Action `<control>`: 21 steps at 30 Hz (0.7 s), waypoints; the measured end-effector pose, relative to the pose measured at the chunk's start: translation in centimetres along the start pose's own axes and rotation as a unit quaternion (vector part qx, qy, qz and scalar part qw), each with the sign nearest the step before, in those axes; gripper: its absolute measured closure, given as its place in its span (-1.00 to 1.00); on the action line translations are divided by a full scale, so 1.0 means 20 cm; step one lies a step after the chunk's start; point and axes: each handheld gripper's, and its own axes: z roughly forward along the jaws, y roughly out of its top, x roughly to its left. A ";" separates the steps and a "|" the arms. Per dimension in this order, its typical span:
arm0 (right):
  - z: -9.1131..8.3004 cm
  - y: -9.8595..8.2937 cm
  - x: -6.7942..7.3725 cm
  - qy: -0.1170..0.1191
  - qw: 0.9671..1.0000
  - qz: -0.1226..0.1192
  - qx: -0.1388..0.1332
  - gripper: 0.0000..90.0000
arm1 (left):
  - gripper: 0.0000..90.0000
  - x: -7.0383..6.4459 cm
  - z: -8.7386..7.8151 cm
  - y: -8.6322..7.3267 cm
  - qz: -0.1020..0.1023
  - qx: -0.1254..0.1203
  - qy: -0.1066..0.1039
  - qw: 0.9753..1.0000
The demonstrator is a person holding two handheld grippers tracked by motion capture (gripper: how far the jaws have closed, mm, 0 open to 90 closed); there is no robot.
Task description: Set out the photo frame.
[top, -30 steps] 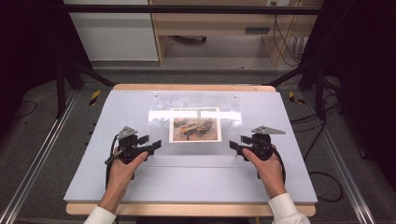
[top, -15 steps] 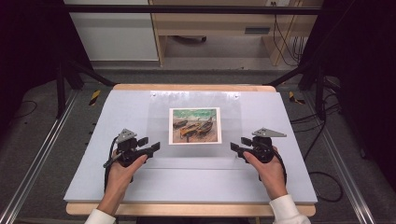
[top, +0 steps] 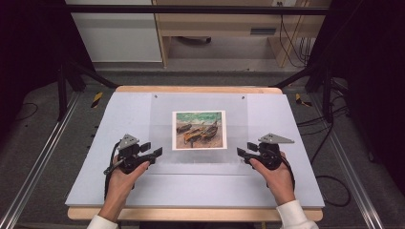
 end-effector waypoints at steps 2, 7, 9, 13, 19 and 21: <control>0.00 0.00 0.00 -0.001 1.000 -0.003 0.001 0.07 | -0.08 0.00 0.00 0.00 0.003 0.000 0.002 1.000; -0.02 -0.01 0.01 -0.003 1.000 -0.005 -0.001 0.11 | -0.05 -0.01 -0.02 -0.01 0.005 0.001 0.004 1.000; -0.02 -0.01 0.01 -0.004 1.000 -0.008 -0.001 0.13 | -0.04 -0.01 -0.02 -0.01 0.006 0.002 0.004 1.000; -0.03 -0.02 0.02 -0.005 1.000 -0.004 -0.001 0.15 | -0.03 -0.01 -0.02 -0.01 0.009 0.003 0.005 1.000; -0.04 -0.02 0.02 -0.005 1.000 -0.005 -0.002 0.19 | -0.01 -0.02 -0.03 -0.02 0.011 0.003 0.007 1.000; -0.04 -0.02 0.02 -0.006 1.000 -0.004 -0.001 0.21 | 0.01 -0.02 -0.04 -0.02 0.011 0.003 0.007 1.000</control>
